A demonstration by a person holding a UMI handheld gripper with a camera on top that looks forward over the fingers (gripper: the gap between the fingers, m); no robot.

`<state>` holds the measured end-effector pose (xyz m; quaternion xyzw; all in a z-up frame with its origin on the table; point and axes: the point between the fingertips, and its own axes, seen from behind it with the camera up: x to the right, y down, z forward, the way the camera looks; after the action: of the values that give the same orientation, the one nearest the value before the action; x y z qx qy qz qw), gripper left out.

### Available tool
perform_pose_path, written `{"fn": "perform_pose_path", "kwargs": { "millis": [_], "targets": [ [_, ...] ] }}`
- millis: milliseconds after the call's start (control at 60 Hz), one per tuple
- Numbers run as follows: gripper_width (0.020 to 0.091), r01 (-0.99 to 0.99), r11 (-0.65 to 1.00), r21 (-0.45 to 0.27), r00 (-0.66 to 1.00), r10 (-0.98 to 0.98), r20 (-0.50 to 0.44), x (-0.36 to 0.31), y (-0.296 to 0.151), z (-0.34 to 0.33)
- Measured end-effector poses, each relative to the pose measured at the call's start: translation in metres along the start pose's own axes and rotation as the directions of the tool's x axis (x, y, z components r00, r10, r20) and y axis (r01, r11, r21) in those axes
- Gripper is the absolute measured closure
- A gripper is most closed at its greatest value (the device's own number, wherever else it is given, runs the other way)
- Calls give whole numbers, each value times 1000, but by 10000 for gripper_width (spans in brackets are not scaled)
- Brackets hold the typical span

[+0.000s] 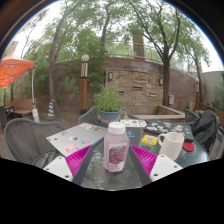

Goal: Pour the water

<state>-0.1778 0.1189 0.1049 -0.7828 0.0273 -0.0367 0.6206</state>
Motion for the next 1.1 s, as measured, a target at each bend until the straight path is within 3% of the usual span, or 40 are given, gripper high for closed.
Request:
{"fn": "perform_pose_path", "kwargs": {
  "millis": [167, 200, 233, 250, 383, 583, 733, 817, 850, 917, 1033, 1100],
  "targets": [
    [285, -50, 998, 40, 999, 51, -6, 14, 4, 60],
    [347, -65, 996, 53, 998, 65, 5, 13, 1, 69],
    [541, -67, 996, 52, 997, 66, 28, 9, 2, 77],
    [578, -64, 997, 43, 997, 62, 48, 5, 5, 79],
    [594, 11, 996, 88, 993, -21, 116, -4, 0, 76],
    [672, -70, 996, -47, 982, 77, 173, 1, 1, 89],
    [694, -332, 943, -31, 914, 329, 237, 17, -74, 87],
    [694, -650, 755, -83, 712, 644, 278, 52, -99, 87],
    [696, -765, 635, -109, 594, 761, 260, 65, -119, 84],
    [696, -932, 325, -164, 278, 926, 255, 105, -116, 93],
    [696, -958, -185, -218, -226, 957, 183, 154, -99, 86],
    [699, -892, -373, -257, -421, 891, 170, 159, -79, 80]
  ]
}}
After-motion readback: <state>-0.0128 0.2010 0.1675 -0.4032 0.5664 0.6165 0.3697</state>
